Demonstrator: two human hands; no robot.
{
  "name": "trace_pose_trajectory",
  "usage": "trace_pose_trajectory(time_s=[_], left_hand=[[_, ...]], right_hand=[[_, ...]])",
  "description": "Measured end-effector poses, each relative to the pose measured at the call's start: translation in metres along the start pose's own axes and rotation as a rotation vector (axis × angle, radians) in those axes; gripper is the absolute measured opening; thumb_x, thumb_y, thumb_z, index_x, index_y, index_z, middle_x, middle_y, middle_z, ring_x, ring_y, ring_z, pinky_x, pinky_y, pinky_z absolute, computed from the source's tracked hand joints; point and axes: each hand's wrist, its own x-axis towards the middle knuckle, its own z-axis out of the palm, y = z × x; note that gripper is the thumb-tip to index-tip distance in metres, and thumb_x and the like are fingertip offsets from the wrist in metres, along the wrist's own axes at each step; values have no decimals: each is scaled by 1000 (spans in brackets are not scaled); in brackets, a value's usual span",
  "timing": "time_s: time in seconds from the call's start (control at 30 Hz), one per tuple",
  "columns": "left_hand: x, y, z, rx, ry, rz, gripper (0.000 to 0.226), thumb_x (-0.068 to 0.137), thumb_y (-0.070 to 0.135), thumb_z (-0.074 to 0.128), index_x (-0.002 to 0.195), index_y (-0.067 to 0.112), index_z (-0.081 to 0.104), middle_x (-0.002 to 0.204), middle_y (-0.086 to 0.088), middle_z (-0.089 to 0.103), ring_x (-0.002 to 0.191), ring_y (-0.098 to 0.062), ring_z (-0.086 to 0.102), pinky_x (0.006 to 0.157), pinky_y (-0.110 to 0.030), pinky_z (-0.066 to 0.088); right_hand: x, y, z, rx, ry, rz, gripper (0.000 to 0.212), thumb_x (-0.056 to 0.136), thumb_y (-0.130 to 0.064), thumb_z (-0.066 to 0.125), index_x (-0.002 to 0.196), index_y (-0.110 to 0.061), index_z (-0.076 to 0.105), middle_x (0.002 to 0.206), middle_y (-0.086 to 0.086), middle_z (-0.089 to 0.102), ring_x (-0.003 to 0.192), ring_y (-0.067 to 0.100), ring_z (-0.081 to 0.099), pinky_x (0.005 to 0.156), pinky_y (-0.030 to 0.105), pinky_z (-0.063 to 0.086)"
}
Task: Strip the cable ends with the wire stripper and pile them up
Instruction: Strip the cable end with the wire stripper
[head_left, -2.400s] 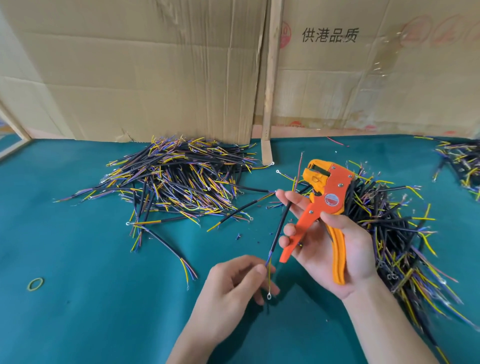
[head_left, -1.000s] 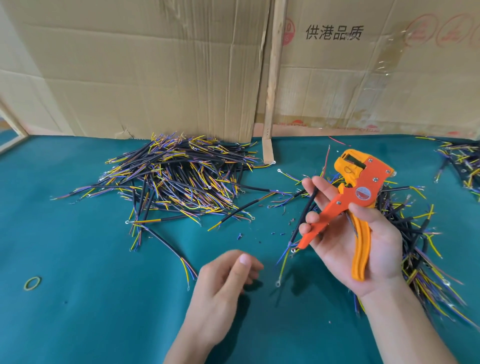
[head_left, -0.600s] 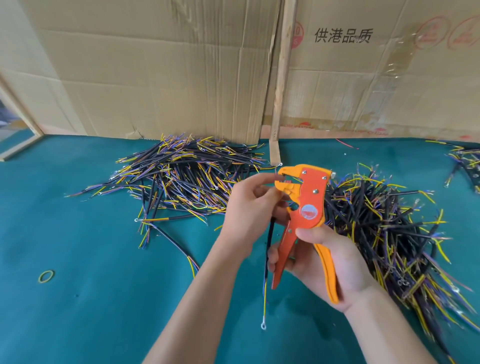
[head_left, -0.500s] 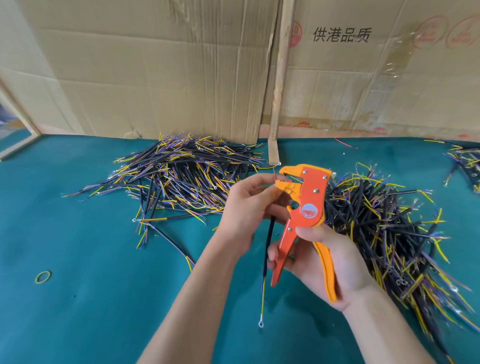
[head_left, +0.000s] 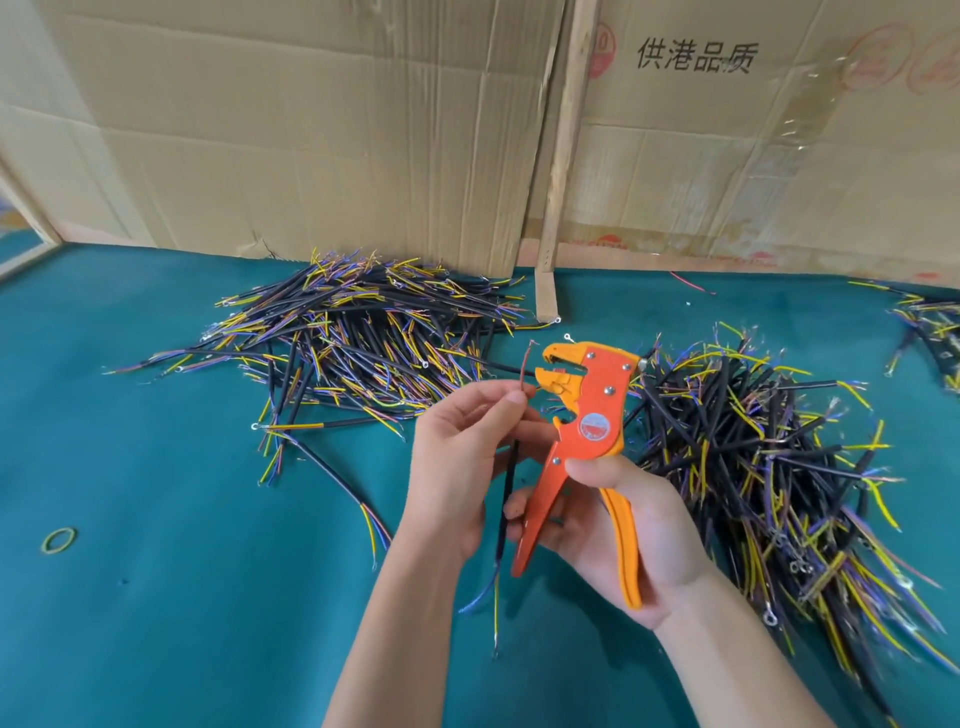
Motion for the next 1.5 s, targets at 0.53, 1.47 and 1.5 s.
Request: trace_pose_trajectory(time_s=[0.53,1.47,1.5], left_hand=[[20,-17,-16,580,221,391,21,90,6,67,85,23,78,58,19,55,53,-1,46,56,-12,34],[12,-11,-13,794,186,563,14,88,6,69,84,15,79,72,5,62,69,-16,56,65,-22,43],[12,-11,-13,794,186,568,14,88,6,69,84,15,79,73,4,62,69,-16,56,66,-23,43]], right_hand=[[-1,-8,-15,-84,106,147,42,85,-14,71,125,-1,68,105,31,68,80,40,68,75,51,58],[-6,-10,-17,-157,34,146,28,85,-23,77,103,-3,71,70,13,53,55,28,53,56,40,50],[-6,-10,-17,-155,40,145,27,85,-23,77,103,-3,72,70,13,53,55,28,53,55,40,50]])
